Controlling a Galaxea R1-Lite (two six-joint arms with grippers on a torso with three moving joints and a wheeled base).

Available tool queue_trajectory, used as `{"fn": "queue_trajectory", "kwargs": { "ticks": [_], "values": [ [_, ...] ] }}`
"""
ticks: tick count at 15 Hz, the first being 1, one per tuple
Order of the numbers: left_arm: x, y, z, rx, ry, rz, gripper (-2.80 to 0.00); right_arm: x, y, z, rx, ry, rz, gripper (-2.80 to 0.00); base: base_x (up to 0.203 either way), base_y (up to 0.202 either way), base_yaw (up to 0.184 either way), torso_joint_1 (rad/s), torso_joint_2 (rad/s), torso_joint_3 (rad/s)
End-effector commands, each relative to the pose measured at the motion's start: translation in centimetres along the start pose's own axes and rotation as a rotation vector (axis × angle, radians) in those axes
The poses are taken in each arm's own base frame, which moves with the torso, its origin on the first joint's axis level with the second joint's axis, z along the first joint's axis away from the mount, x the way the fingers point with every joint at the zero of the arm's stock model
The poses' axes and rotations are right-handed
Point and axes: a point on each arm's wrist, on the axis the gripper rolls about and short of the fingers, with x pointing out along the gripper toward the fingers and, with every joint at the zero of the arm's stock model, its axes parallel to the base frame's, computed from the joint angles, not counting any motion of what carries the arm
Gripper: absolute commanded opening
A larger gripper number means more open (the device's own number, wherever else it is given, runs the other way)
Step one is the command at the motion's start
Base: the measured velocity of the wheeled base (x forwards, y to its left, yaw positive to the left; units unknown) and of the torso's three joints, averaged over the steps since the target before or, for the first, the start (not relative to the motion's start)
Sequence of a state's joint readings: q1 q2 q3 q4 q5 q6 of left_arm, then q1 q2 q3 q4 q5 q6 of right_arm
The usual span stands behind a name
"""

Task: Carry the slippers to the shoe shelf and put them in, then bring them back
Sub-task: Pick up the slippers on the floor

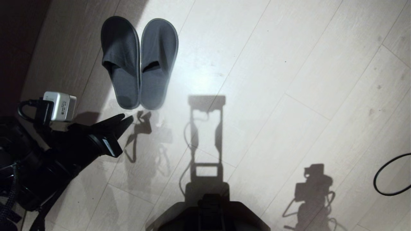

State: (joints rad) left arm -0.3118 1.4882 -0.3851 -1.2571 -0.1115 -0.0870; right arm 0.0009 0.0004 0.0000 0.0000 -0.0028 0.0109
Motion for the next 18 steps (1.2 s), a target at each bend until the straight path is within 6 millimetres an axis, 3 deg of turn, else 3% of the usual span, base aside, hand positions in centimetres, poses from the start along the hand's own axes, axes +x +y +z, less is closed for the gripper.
{"fn": "queue_trajectory", "kwargs": {
  "ticks": [1,7,11,18],
  "values": [
    [1.1,-0.1,-1.4,-0.004,0.020,-0.012,0.00,0.0,0.0,0.0,0.000,0.001,0.000,-2.80,0.000,0.000,0.000,0.000,0.00,0.000],
    [3.6,-0.6,-4.0,0.022,0.011,-0.051,0.00,0.0,0.0,0.0,0.000,0.000,-0.001,-2.80,0.000,0.000,0.000,0.000,0.00,0.000],
    [6.4,-0.3,-5.7,0.034,0.004,-0.052,0.00,0.0,0.0,0.0,0.000,0.000,-0.001,-2.80,0.000,0.000,0.000,0.000,0.00,0.000],
    [9.8,-0.7,-2.6,0.070,-0.158,-0.244,0.00,0.0,0.0,0.0,0.000,0.000,0.000,-2.80,0.000,0.000,0.000,0.000,0.00,0.000]
  ]
}}
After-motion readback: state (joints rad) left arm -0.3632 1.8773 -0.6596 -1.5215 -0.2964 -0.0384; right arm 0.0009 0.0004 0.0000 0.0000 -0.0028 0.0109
